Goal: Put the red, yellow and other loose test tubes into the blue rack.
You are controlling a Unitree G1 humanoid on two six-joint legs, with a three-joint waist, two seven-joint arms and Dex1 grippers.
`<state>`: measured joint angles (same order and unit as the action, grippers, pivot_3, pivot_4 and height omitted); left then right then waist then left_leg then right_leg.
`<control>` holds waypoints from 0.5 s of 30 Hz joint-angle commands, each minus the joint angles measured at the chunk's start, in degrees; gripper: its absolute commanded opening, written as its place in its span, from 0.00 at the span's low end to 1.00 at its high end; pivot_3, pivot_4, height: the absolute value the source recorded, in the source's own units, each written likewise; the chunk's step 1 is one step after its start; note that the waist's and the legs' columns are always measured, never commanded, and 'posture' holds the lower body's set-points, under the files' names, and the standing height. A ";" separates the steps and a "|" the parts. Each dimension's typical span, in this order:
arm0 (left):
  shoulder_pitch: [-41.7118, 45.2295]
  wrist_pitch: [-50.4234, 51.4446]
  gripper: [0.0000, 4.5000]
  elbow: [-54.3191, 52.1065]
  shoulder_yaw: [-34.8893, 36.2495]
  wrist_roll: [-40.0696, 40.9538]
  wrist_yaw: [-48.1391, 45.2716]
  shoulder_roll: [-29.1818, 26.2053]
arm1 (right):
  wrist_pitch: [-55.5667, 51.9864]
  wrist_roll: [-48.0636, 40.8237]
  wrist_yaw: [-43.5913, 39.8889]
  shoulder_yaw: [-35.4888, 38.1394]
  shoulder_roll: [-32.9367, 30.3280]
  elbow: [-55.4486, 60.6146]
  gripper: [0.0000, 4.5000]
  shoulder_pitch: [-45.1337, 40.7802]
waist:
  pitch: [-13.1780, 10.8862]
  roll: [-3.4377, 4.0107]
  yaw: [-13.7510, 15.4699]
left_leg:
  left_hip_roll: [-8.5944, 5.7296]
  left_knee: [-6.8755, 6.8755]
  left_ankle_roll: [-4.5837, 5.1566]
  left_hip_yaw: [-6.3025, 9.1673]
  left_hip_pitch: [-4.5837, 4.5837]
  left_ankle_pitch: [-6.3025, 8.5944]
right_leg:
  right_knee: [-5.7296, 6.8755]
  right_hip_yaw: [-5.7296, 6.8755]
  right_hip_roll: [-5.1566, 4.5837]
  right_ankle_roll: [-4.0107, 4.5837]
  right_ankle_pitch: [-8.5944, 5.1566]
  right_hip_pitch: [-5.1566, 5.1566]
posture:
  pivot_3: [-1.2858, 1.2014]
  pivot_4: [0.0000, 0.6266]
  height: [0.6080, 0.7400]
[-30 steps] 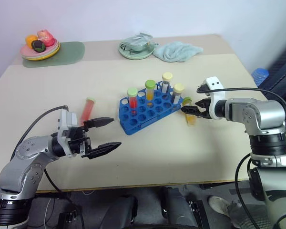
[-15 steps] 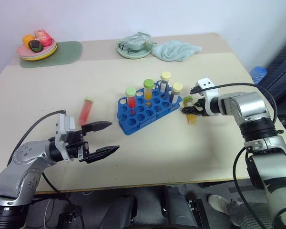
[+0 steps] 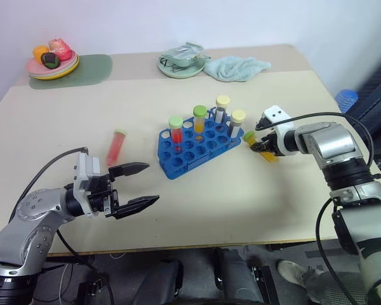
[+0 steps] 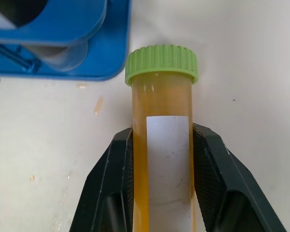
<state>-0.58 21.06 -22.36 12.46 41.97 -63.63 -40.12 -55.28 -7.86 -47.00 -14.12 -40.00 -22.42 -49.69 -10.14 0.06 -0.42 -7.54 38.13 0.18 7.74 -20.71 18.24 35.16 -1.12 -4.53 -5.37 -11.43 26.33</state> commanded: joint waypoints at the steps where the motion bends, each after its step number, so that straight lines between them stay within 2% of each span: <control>1: 0.39 -0.56 1.00 -0.40 1.02 0.67 -0.47 -0.42 | -0.87 -2.17 -4.38 2.02 -4.25 7.80 0.31 3.53 | 0.00 0.00 0.15 | 0.00 0.00 0.00 0.00 -0.01 0.00 | -0.01 0.00 0.00 0.00 0.00 0.01 | 0.52 0.24 1.00; 5: -0.20 -0.70 1.00 -0.55 1.26 0.72 -0.51 -0.33 | 1.18 -8.25 -11.54 6.83 -11.63 25.08 0.31 15.29 | 0.00 0.00 0.90 | 0.00 0.00 0.05 0.02 -0.18 0.03 | -0.05 0.03 0.00 -0.01 0.00 0.15 | 0.52 0.24 1.00; 8: -0.29 -0.68 1.00 -0.35 1.13 0.77 -0.64 -0.26 | 2.57 -13.99 -14.00 12.96 -13.02 36.08 0.31 24.07 | -0.01 0.00 1.07 | 0.01 0.00 0.07 0.01 -0.23 0.04 | -0.09 0.03 0.00 -0.01 0.00 0.17 | 0.52 0.24 1.00; 12: 1.42 -0.44 1.00 0.73 0.30 0.68 -1.09 -0.37 | 6.68 -23.06 -9.14 22.88 -1.61 41.72 0.31 26.80 | -0.05 -0.06 0.76 | 0.09 0.09 0.06 -0.13 -0.06 0.04 | -0.05 -0.02 0.03 -0.04 0.11 0.03 | 0.52 0.24 1.00; 15: 3.08 -0.22 1.00 1.96 -0.04 0.56 -1.70 -0.62 | 11.19 -27.05 -4.29 26.20 8.57 40.69 0.31 24.93 | -0.07 -0.10 0.79 | 0.19 0.08 0.27 -0.15 0.33 0.16 | -0.06 -0.01 0.12 0.01 0.22 -0.35 | 0.52 0.24 1.00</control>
<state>1.71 20.96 -20.41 12.19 41.97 -64.82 -40.13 -46.89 -32.33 -53.64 9.25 -32.90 17.27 -23.21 -10.21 -0.04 0.37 -7.35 38.20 0.44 7.60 -20.31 18.39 35.11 -1.12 -4.39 -5.36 -11.21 25.91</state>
